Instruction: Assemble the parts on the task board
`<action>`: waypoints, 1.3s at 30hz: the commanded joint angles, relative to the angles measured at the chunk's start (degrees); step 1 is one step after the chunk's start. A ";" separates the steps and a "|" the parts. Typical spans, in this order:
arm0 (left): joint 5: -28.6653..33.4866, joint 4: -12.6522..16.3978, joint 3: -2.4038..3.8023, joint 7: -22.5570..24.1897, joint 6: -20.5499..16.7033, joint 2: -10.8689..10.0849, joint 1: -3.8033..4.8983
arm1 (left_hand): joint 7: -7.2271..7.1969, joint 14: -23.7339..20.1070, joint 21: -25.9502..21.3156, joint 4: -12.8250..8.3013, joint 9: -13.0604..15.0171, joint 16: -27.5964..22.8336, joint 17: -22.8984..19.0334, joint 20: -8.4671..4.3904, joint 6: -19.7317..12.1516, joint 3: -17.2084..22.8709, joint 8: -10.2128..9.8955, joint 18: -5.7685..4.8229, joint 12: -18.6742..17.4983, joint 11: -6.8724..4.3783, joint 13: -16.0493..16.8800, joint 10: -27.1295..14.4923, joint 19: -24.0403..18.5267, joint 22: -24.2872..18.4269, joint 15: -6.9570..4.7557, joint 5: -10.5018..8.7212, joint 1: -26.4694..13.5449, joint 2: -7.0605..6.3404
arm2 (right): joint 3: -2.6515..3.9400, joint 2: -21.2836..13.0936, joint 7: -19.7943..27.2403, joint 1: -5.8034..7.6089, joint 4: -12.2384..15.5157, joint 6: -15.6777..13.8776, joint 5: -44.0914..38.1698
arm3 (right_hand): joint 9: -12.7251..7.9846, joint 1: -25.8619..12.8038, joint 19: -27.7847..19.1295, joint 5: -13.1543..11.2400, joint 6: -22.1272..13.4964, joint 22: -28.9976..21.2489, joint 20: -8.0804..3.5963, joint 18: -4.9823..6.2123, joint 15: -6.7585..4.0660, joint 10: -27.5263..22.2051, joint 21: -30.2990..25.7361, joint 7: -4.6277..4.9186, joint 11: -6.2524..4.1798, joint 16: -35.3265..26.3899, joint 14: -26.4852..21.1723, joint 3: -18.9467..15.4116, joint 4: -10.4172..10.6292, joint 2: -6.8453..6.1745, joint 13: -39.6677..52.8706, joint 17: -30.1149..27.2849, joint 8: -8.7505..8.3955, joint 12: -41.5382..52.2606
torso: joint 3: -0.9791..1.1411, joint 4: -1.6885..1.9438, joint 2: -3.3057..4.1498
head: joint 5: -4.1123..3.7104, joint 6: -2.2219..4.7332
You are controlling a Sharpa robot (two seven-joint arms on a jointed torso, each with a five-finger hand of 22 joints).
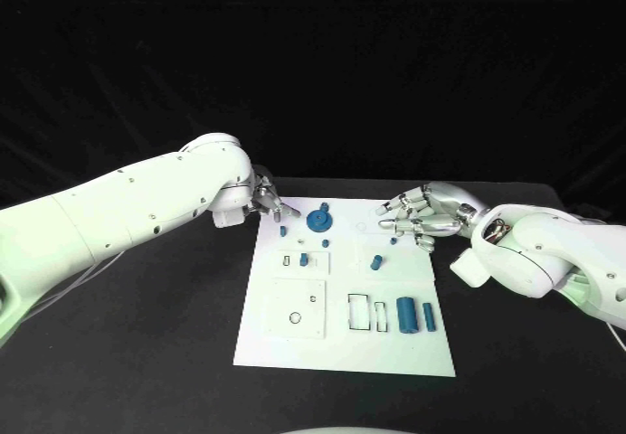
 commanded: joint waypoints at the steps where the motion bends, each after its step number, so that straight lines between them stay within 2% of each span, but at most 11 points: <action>1: -2.71 -1.85 -0.31 2.79 1.90 0.93 0.10 | -0.06 6.02 -0.10 0.01 -0.18 0.14 15.08 0.04 0.52 -0.39 -0.21 0.53 -0.08 0.06 0.01 -0.35 -0.32 3.03 0.20 0.33 0.90 0.03 | -0.01 0.02 0.12 -0.06 0.03 1.07 -0.48 | 0.06 0.49 -0.41 0.32 -0.39 -0.05 0.01 0.88 -0.12 -0.48 -0.37 0.17 0.06 -0.40 -0.30 -0.30 0.00 0.20 -0.08 -0.03 0.29 0.36 | -0.03 0.00 0.07 | 0.10 0.23; 6: -4.04 -4.61 -0.84 3.37 2.10 2.38 0.10 | -0.09 6.02 -0.27 0.02 -0.46 0.14 15.08 0.03 0.77 -0.56 -0.23 0.57 -0.10 0.03 -0.14 -0.45 -0.39 2.89 0.18 0.34 1.57 0.49 | -0.02 -0.40 0.07 -0.07 0.22 1.03 -0.72 | 0.07 0.54 -0.38 0.43 -0.42 -0.01 0.01 0.87 -0.11 -0.50 -0.36 0.17 0.05 -0.33 -0.28 -0.30 0.00 0.23 -0.11 0.03 0.33 0.38 | -0.10 0.19 0.06 | 0.26 0.09; 10: -4.63 -6.06 -0.96 3.72 2.35 3.09 0.10 | -0.11 6.02 -0.14 0.03 -0.51 0.14 15.08 0.03 0.85 -0.62 -0.21 0.53 -0.02 0.02 -0.05 -0.38 -0.30 3.05 0.17 0.34 1.68 0.57 | -0.02 -0.43 0.08 -0.07 0.23 1.06 -0.78 | 0.07 0.54 -0.38 0.43 -0.42 -0.01 0.01 0.87 -0.11 -0.50 -0.36 0.17 0.05 -0.33 -0.28 -0.30 0.00 0.23 -0.11 0.03 0.33 0.38 | 0.03 0.00 0.00 | 0.67 0.03; 16: -4.01 -7.99 -1.09 4.34 4.06 4.07 0.08 | -0.30 6.02 0.89 0.08 -0.81 0.14 15.08 -0.05 1.54 -1.18 0.01 0.21 1.10 -0.14 1.16 0.70 0.44 4.27 0.05 0.33 2.12 0.96 | -0.02 -0.35 0.15 -0.07 0.32 1.13 -0.81 | 0.09 0.61 -0.37 0.55 -0.43 -0.03 0.01 0.88 -0.12 -0.49 -0.38 0.17 0.05 -0.29 -0.25 -0.29 -0.01 0.27 -0.15 0.07 0.39 0.41 | 0.01 0.02 0.04 | 0.55 0.13; 26: -2.29 -8.50 -1.35 4.85 5.74 4.62 0.02 | -0.60 6.02 0.97 0.04 -1.03 0.14 15.08 -0.20 2.48 -1.79 0.47 0.19 1.64 -0.39 1.60 1.21 0.54 4.41 -0.13 0.34 2.65 1.53 | -0.02 -0.18 0.18 -0.07 0.13 1.06 -0.82 | 0.10 0.58 -0.38 0.59 -0.45 -0.10 0.01 0.89 -0.12 -0.49 -0.43 0.18 0.06 -0.20 -0.22 -0.32 0.03 0.28 -0.18 0.16 0.43 0.42 | 0.03 -0.03 -0.08 | 0.46 0.18; 31: -2.19 -8.48 -1.39 4.38 6.95 4.60 0.01 | -0.83 6.02 1.13 -0.16 -1.19 0.14 15.08 -0.36 2.93 -2.14 0.80 0.14 1.97 -0.59 1.86 1.55 0.67 4.64 -0.30 0.34 3.98 1.72 | -0.02 -0.09 0.16 -0.07 0.12 0.95 -0.85 | 0.10 0.55 -0.42 0.60 -0.46 -0.18 0.01 0.91 -0.12 -0.49 -0.48 0.19 0.07 -0.31 -0.24 -0.34 0.06 0.28 -0.20 0.06 0.45 0.42 | -0.02 0.00 -0.08 | 0.38 0.15; 39: -2.16 -8.36 -1.54 3.96 8.07 4.41 0.01 | -1.16 6.02 2.25 -0.31 -1.31 0.14 15.08 -0.60 3.61 -2.39 1.35 -0.21 2.92 -0.90 2.88 2.62 1.43 5.97 -0.56 0.34 5.76 2.16 | -0.02 -0.03 0.14 -0.07 0.04 0.93 -0.87 | 0.12 0.44 -0.50 0.63 -0.49 -0.38 0.02 0.93 -0.10 -0.53 -0.60 0.20 0.09 -0.58 -0.31 -0.43 0.17 0.29 -0.27 -0.18 0.52 0.41 | 0.04 0.09 -0.06 | 0.50 0.03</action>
